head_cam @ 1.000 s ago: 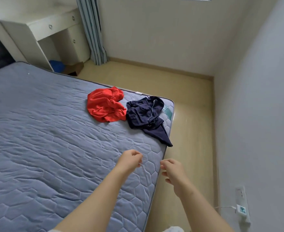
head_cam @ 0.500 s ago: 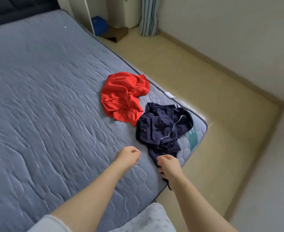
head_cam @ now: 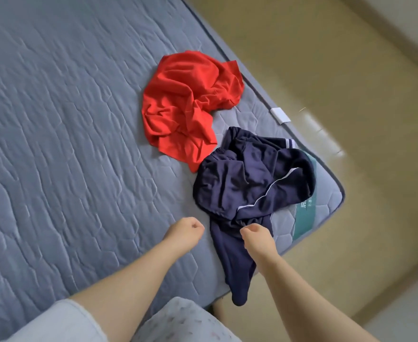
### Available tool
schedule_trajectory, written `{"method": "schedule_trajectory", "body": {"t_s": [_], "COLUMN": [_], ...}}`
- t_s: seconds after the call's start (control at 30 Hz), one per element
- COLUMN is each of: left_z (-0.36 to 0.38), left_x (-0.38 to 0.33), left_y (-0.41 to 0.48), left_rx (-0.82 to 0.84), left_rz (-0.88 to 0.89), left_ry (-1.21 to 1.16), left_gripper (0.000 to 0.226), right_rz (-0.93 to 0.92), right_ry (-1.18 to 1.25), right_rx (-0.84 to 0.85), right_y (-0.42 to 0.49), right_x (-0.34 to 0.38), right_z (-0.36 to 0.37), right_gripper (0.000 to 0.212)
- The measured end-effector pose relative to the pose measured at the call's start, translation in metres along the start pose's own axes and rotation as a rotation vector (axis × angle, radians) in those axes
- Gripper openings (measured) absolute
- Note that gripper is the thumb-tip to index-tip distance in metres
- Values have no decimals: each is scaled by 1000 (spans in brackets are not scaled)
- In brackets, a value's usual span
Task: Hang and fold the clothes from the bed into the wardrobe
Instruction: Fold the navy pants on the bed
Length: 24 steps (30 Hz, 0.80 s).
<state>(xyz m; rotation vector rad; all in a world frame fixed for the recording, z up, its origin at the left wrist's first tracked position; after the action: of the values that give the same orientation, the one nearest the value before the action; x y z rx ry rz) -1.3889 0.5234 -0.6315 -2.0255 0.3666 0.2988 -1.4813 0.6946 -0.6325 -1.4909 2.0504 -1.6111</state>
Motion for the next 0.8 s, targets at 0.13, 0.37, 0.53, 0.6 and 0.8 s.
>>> {"method": "schedule_trajectory", "body": {"t_s": [0.13,0.37,0.53,0.6,0.8], "left_z": [35,95,98,91,87], "left_x": [0,-3,0,0,13], "left_y": [35,85,131,144,137], "left_rx": [46,154,-85,-143,9], "left_rz": [-33,-401,-529,-557,-477], "left_ry": [102,-430,-999,-1195,-1300], "left_gripper": [20,15,57,46,29], "right_rz": [42,-63,-83,-133,-201], "right_ry": [-24,-105,-302,-424,-433], "right_rx": [30,-37,-20,-59,-215], "right_y": [40,106,140,147,155], "right_x": [-17,-31,-46,-49,-46], "right_z": [10,31,51,49,39], "right_gripper": [15,62,79,80,30]}}
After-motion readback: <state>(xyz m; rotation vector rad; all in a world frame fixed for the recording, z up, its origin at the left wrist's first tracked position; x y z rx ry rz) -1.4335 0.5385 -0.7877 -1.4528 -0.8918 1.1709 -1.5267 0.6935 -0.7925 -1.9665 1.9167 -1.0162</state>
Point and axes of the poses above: each hand's wrist, its own y-axis towards the middle knuckle, its own z-axis out of the palm, x = y × z, the point moved 7 cm from there along y, towards the middle knuckle, and after that the axes turned 4 degrees about -x, right-handed, at the moved point
